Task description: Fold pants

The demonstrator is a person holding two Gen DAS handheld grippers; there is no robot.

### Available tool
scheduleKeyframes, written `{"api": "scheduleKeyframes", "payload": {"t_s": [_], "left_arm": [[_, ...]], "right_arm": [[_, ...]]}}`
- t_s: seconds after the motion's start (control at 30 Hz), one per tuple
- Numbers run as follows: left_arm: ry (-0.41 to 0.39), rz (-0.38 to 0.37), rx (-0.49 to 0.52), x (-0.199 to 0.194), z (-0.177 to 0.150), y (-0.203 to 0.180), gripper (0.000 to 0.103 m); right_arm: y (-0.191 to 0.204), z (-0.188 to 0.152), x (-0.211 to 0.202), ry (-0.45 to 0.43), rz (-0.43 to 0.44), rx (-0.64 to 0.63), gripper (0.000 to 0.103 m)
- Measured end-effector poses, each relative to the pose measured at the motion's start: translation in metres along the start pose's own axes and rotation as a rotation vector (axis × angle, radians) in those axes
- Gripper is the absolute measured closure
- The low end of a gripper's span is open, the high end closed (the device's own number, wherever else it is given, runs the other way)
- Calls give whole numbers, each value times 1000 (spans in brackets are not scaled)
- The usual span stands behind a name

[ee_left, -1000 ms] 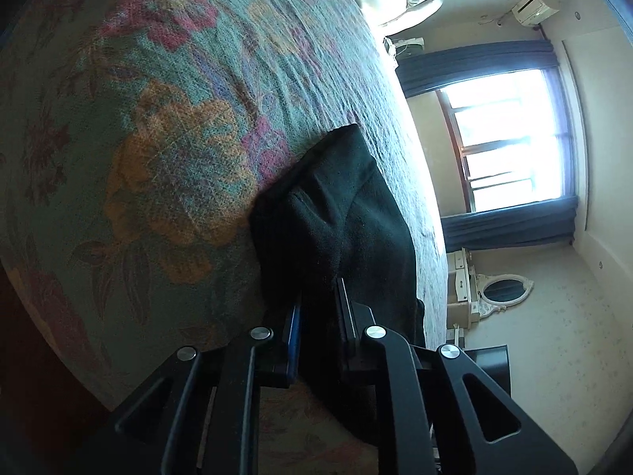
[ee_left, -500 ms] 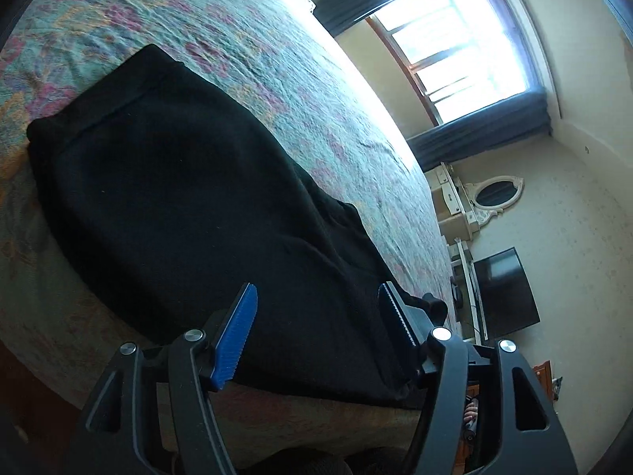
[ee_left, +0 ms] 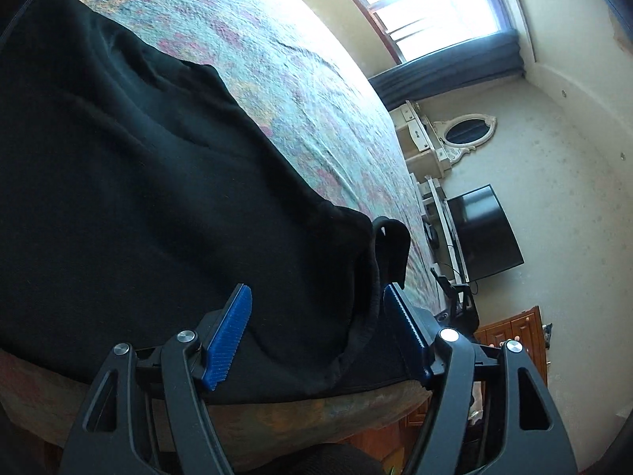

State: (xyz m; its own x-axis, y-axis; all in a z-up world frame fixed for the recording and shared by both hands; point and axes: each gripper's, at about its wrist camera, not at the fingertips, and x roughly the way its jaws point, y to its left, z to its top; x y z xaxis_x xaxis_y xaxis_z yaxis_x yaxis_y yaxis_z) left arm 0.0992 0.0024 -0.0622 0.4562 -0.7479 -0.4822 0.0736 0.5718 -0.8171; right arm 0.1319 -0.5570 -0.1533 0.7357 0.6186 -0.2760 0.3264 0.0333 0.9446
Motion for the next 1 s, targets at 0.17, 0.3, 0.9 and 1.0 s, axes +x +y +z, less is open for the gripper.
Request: {"api": "scheduleKeyframes", "payload": {"t_s": [0.17,0.3,0.9,1.0], "left_arm": [[47,-19,1,40,-29,-25,32],[63,13,29,57,-43,-30,32],[45,-12,-91,54,-54,-35,32],[55,-32,-123,54,-61,-35,32]], "right_arm": [[-8,6,13,-128,45,105,34],[-15,9,22,-142,17,147,54],[75,-3,-145,-181,2,-289,96],[77,-2,-187,-196,-67,-360,96]]}}
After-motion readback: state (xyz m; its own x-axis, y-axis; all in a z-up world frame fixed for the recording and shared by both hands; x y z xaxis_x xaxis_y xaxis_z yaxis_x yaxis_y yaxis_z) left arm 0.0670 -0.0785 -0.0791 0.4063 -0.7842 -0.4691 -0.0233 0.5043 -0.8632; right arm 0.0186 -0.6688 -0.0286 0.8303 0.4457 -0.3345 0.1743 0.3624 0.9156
